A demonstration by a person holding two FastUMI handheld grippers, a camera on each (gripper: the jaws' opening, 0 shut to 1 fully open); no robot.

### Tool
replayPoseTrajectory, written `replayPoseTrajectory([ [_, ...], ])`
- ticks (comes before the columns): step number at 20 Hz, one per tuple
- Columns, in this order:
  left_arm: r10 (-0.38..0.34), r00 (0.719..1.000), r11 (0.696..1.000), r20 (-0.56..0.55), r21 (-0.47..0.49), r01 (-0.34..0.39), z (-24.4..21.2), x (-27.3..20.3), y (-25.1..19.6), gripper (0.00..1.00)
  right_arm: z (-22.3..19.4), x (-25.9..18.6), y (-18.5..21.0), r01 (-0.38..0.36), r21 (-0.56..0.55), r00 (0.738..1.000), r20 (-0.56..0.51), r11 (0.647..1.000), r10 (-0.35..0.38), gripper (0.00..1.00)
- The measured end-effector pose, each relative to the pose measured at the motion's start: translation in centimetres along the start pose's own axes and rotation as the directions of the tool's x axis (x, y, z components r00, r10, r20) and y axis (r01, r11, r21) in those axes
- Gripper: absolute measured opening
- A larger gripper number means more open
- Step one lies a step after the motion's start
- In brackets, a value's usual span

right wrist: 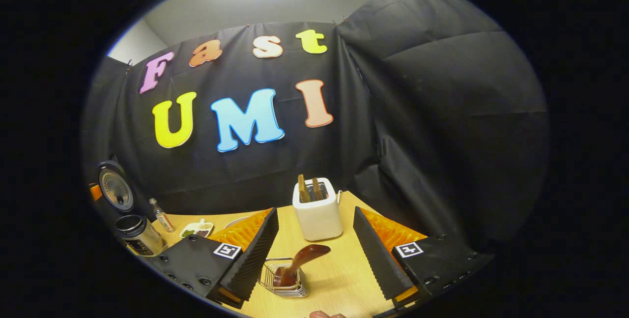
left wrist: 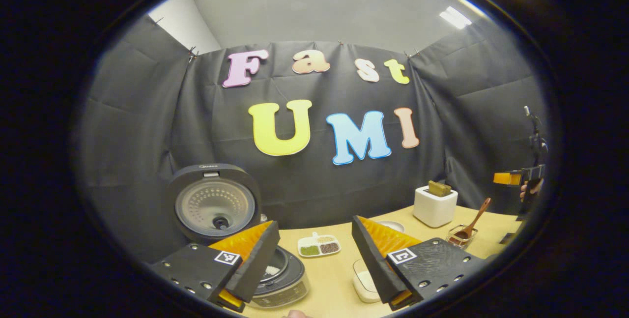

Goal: Close the left gripper, press the button to open the rice cooker; take a wooden spoon from the chopstick holder with the right hand, scoop a spoonful of rice and pour it into the rice cooker, then put the wooden spoon back into the chopstick holder.

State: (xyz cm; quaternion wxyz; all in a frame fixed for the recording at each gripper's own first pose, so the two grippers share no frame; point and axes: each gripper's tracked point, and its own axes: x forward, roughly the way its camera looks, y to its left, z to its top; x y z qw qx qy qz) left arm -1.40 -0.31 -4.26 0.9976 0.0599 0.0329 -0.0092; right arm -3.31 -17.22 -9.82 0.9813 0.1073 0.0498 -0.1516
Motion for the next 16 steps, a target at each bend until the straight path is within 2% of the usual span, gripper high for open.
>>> replayPoseTrajectory([
  [4, -0.032, 0.998, 0.998, -0.047, -0.055, 0.030, -2.1, 1.3, -1.1, 0.93, -1.6, 0.9, -1.3, -0.008, 0.073, 1.000, -0.008, 0.997, 0.009, 0.98],
  [9, -0.017, 0.997, 0.996, -0.074, -0.085, 0.011, -3.5, 2.1, -0.7, 0.92, -4.5, 2.4, -1.6, -0.039, 0.139, 0.998, -0.052, 0.990, 0.047, 0.98],
  [10, -0.012, 0.997, 0.996, -0.076, -0.086, 0.006, -3.6, 2.1, -0.6, 0.92, -5.0, 2.9, -1.5, -0.043, 0.144, 0.997, -0.060, 0.989, 0.052, 0.93],
  [11, -0.007, 0.997, 0.996, -0.079, -0.086, 0.000, -3.7, 2.2, -0.5, 0.92, -5.6, 3.2, -1.1, -0.050, 0.154, 0.996, -0.066, 0.987, 0.060, 0.98],
  [16, 0.013, 0.994, 0.996, -0.107, -0.086, -0.023, -4.6, 2.2, -0.4, 0.92, -8.4, 4.9, 1.5, -0.108, 0.159, 0.986, -0.111, 0.981, 0.127, 0.98],
])
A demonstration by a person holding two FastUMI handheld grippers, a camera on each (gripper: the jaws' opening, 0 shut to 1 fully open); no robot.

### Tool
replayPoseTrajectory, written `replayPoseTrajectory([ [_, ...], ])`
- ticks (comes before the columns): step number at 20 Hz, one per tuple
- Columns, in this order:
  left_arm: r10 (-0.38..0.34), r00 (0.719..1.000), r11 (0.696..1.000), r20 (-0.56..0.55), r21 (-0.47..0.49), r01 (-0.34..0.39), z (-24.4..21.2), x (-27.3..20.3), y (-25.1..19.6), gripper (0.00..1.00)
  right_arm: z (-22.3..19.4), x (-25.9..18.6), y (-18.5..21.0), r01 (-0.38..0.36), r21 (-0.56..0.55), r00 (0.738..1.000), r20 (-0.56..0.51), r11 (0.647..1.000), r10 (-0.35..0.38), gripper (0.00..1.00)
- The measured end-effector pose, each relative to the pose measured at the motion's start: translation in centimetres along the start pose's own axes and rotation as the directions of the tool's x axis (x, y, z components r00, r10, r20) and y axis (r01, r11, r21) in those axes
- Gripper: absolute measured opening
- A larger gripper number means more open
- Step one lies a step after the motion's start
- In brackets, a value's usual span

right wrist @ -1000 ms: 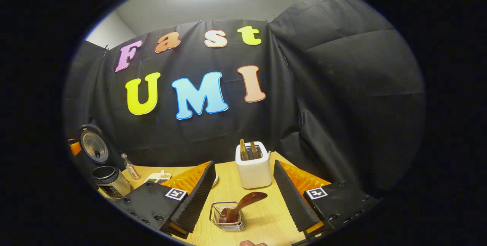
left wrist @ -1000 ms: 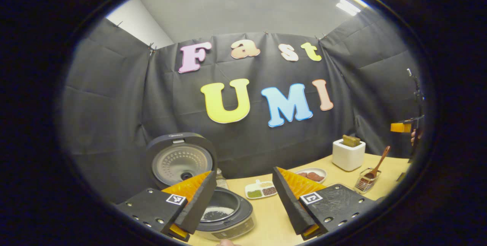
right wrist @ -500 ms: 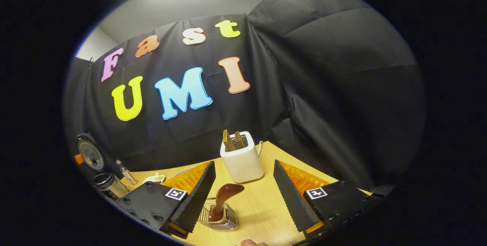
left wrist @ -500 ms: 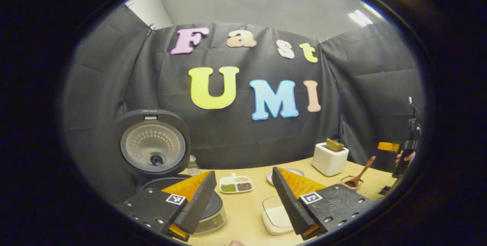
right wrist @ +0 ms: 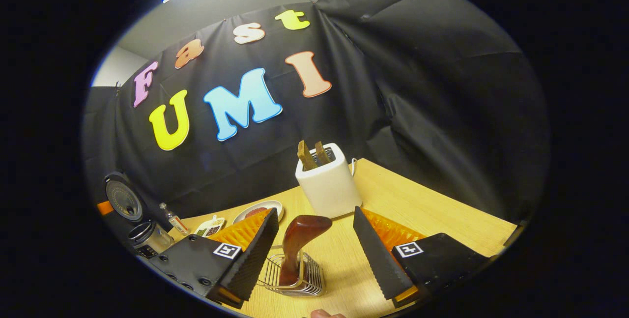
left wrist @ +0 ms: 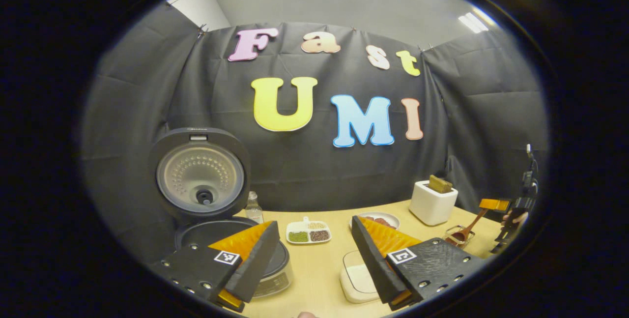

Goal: Close the left gripper, press the button to open the rice cooker; take a wooden spoon from the chopstick holder with the right hand, scoop a spoonful of rice and pour it into the rice cooker, then put the wooden spoon back into the chopstick holder.

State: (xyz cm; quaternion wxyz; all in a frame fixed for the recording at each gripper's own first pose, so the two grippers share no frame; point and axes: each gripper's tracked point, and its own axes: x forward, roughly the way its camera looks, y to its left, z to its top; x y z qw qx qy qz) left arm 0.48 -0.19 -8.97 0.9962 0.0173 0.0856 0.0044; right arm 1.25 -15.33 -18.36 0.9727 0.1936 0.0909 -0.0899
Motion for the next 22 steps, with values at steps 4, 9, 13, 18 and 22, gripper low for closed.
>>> replayPoseTrajectory([
  [4, 0.013, 1.000, 1.000, -0.016, 0.000, -0.013, -0.5, 0.1, 0.1, 0.92, -1.0, 1.8, 0.7, -0.028, 0.023, 0.999, -0.022, 0.999, 0.028, 0.98],
  [9, 0.043, 0.998, 0.999, -0.048, 0.006, -0.043, -1.5, 0.6, 1.3, 0.92, -1.5, 4.1, 1.3, -0.045, 0.079, 0.998, -0.028, 0.996, 0.048, 0.98],
  [13, 0.062, 0.997, 0.998, -0.051, -0.025, -0.064, -1.7, 1.2, 2.5, 0.93, -2.0, 5.1, 2.1, -0.059, 0.121, 0.996, -0.061, 0.991, 0.066, 0.79],
  [18, 0.056, 0.997, 0.997, -0.055, -0.049, -0.059, -2.4, 2.1, 3.1, 0.92, -3.1, 6.2, 2.1, -0.026, 0.167, 0.993, -0.108, 0.986, 0.044, 0.27],
  [22, 0.049, 0.998, 0.996, -0.051, -0.067, -0.052, -2.9, 2.1, 3.8, 0.92, -2.2, 4.8, 3.1, -0.039, 0.149, 0.991, -0.122, 0.988, 0.058, 0.27],
])
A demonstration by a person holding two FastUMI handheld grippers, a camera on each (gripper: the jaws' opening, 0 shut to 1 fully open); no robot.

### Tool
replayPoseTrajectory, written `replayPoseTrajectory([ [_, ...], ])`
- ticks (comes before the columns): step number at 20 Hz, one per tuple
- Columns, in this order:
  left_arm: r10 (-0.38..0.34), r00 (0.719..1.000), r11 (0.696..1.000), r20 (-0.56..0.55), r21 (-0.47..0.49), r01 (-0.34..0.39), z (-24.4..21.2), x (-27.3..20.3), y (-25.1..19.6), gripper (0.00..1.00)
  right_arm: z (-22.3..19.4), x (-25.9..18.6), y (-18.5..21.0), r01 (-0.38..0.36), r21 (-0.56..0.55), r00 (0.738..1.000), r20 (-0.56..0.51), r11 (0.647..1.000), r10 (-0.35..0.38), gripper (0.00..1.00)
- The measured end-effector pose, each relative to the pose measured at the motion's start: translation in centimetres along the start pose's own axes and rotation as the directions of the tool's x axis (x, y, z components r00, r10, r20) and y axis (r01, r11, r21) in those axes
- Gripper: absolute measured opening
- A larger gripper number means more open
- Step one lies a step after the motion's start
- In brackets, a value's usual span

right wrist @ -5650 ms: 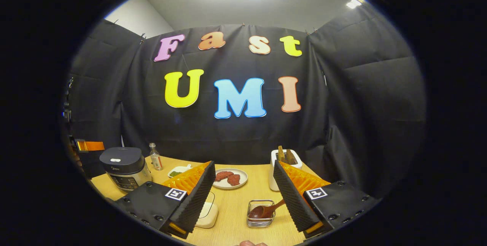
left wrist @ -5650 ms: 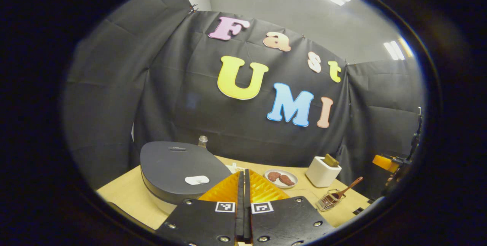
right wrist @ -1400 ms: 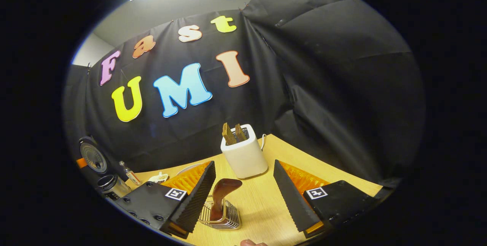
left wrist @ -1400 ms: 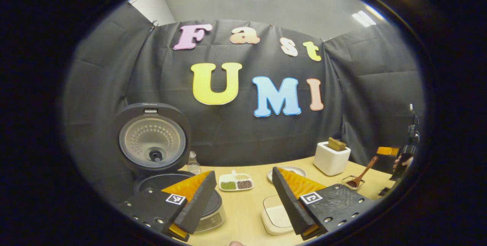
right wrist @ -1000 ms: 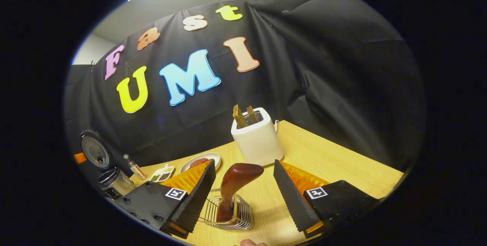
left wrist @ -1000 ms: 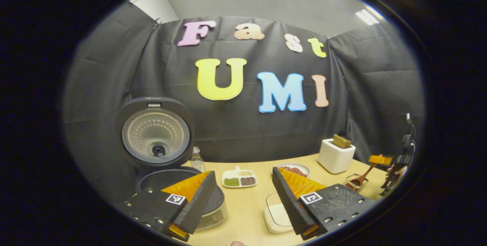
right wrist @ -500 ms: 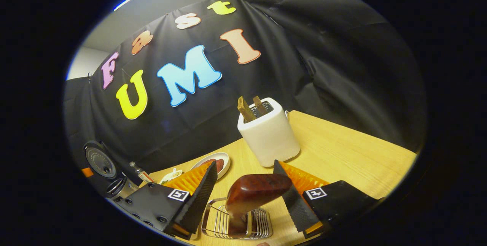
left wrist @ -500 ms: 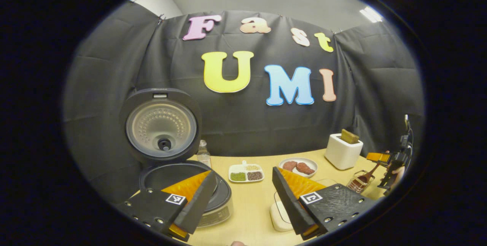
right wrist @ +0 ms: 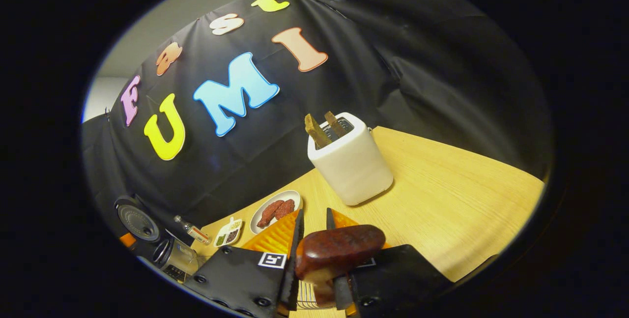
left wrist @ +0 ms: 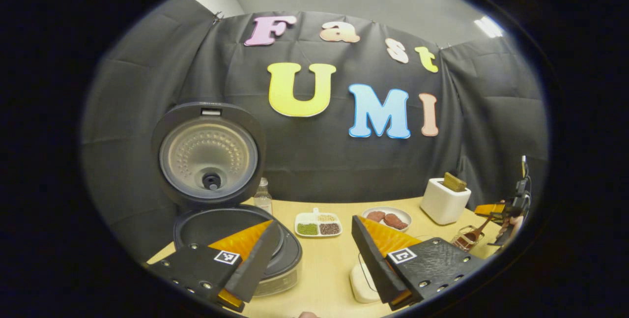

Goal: Close the left gripper, press the button to open the rice cooker; take a wooden spoon from the chopstick holder with the right hand, scoop a spoonful of rice and pour it into the rice cooker, then put the wooden spoon back into the chopstick holder.

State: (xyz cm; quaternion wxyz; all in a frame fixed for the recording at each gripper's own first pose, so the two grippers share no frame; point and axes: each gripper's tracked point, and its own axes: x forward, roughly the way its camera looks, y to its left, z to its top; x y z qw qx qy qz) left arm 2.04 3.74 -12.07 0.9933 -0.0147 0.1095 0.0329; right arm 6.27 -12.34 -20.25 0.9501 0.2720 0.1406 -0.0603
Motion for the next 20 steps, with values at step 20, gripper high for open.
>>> replayPoseTrajectory([
  [20, 0.067, 0.996, 0.995, 0.055, 0.073, -0.071, -1.6, -4.1, 6.7, 0.93, 7.3, -5.2, 21.4, -0.209, -0.261, 0.953, 0.163, 0.943, 0.256, 0.26],
])
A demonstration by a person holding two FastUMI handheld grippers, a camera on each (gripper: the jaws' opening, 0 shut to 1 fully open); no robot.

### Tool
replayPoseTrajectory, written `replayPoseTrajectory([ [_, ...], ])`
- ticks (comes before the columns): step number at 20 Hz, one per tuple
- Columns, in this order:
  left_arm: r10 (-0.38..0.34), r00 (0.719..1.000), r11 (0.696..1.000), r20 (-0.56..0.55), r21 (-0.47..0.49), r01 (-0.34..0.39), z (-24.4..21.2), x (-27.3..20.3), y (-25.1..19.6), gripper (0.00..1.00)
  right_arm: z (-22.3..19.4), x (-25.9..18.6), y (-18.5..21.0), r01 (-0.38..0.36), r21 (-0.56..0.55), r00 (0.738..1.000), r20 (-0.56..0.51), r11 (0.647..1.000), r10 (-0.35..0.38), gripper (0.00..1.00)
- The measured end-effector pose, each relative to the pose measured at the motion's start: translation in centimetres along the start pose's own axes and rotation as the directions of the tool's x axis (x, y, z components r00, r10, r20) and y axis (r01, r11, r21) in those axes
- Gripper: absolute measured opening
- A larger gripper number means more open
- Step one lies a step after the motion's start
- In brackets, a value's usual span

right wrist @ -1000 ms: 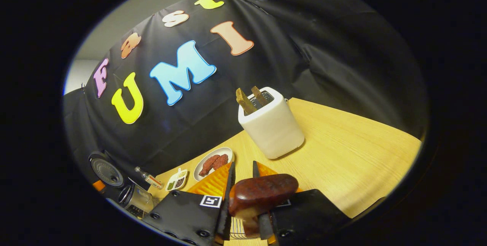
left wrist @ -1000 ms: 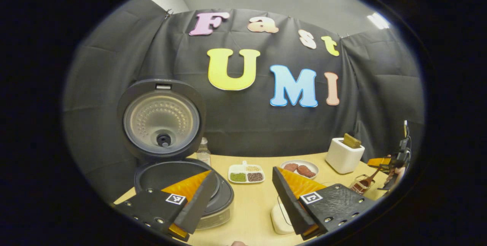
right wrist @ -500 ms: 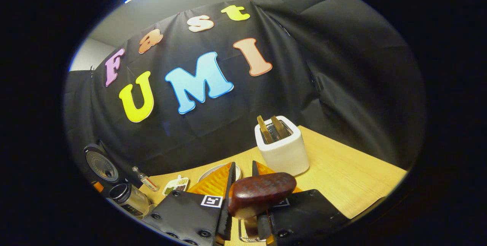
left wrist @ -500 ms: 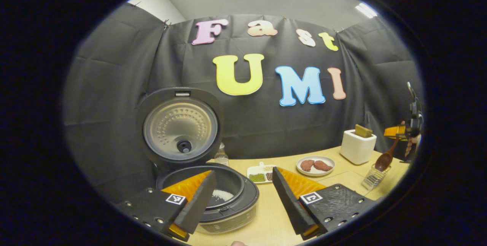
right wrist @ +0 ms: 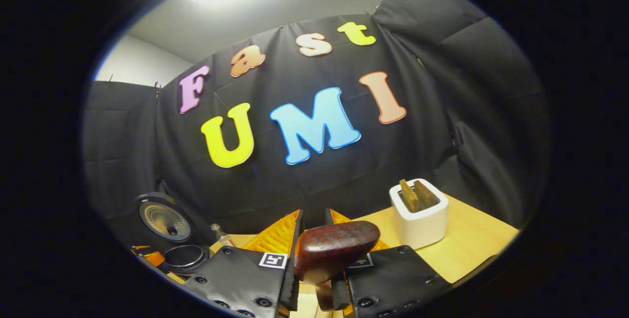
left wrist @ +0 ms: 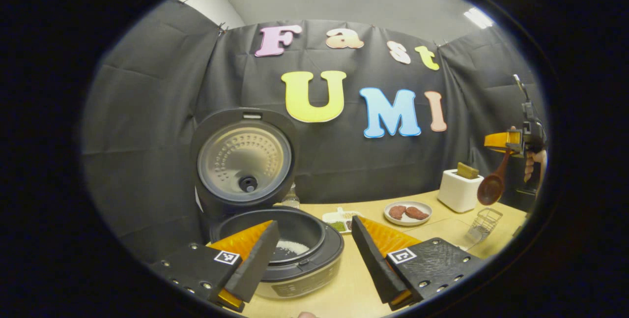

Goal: Close the left gripper, press the button to open the rice cooker; take a wooden spoon from the chopstick holder with the right hand, scoop a spoonful of rice and pour it into the rice cooker, then put the wooden spoon back into the chopstick holder.

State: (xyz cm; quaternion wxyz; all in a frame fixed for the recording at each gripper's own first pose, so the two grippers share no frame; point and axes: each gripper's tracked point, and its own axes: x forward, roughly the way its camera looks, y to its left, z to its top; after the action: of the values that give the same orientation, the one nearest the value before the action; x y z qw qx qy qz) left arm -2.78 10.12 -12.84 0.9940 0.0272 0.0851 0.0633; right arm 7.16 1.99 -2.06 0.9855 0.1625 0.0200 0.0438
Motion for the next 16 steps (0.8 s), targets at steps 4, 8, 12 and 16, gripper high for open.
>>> replayPoseTrajectory([
  [4, 0.018, 1.000, 0.999, -0.007, -0.026, -0.018, -0.8, -0.8, 1.7, 0.93, -2.9, 1.0, 4.5, -0.084, -0.039, 0.995, -0.062, 0.996, 0.081, 0.26],
  [8, 0.014, 1.000, 0.998, -0.024, -0.059, -0.015, -2.0, -0.9, 2.5, 0.93, -7.9, 1.5, 7.2, -0.135, -0.042, 0.979, -0.158, 0.990, 0.127, 0.26],
  [12, 0.009, 0.999, 0.997, -0.042, -0.075, -0.012, -3.3, -1.2, 3.4, 0.93, -12.3, 1.8, 9.6, -0.179, -0.063, 0.961, -0.225, 0.982, 0.161, 0.26],
  [16, 0.037, 0.998, 0.997, -0.050, -0.065, -0.040, -4.5, -1.8, 4.7, 0.92, -16.2, 2.4, 10.7, -0.194, -0.067, 0.939, -0.301, 0.979, 0.165, 0.26],
])
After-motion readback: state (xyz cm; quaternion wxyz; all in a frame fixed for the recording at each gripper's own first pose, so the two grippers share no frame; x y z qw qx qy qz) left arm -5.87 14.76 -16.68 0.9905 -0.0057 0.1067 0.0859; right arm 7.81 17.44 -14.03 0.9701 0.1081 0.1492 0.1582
